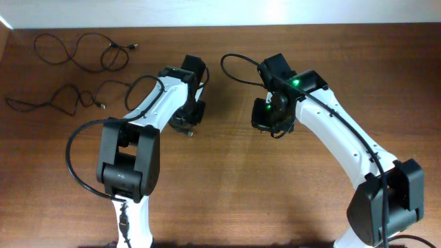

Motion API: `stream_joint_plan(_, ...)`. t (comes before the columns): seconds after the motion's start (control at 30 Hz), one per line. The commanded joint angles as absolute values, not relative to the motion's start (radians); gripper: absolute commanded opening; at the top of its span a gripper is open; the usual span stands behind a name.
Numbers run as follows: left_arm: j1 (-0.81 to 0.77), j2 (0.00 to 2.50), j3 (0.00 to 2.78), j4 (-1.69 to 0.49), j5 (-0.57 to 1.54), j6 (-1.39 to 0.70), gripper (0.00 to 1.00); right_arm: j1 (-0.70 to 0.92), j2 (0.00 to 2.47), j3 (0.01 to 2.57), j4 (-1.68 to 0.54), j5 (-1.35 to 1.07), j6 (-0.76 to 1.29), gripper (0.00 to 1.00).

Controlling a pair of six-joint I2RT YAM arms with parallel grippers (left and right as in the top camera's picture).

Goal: Untangle cables

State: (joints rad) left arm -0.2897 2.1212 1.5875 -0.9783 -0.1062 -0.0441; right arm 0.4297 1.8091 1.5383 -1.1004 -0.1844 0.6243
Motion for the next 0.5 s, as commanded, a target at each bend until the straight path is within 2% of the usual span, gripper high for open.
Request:
stream_joint_plan(0.0, -0.286, 2.128, 1.542, -0.962, -0.117, -0.020, 0.35, 0.425, 1.789, 1.547, -1.105, -0.187, 0.617, 0.08)
stream_joint_plan(0.2, -0.286, 2.128, 1.536, -0.950, -0.117, -0.020, 0.25, 0.425, 1.789, 1.547, -1.105, -0.187, 0.617, 0.08)
stream_joint_plan(0.23, -0.286, 2.128, 1.536, -0.947, -0.117, -0.021, 0.22, 0.425, 1.789, 1.547, -1.105, -0.187, 0.617, 0.08)
stream_joint_plan(0.33, -0.286, 2.128, 1.536, -0.937, -0.116, -0.021, 0.03, 0.425, 1.789, 1.547, -1.105, -0.187, 0.617, 0.08)
stream_joint_plan(0.37, -0.286, 2.128, 1.537, -0.937, -0.107, -0.021, 0.00, 0.425, 1.789, 1.547, -1.105, -0.187, 0.617, 0.08)
stream_joint_plan(0.47, -0.287, 2.126, 1.568, -0.970, -0.034, -0.021, 0.00, 0.425, 1.789, 1.547, -1.104, -0.187, 0.617, 0.08)
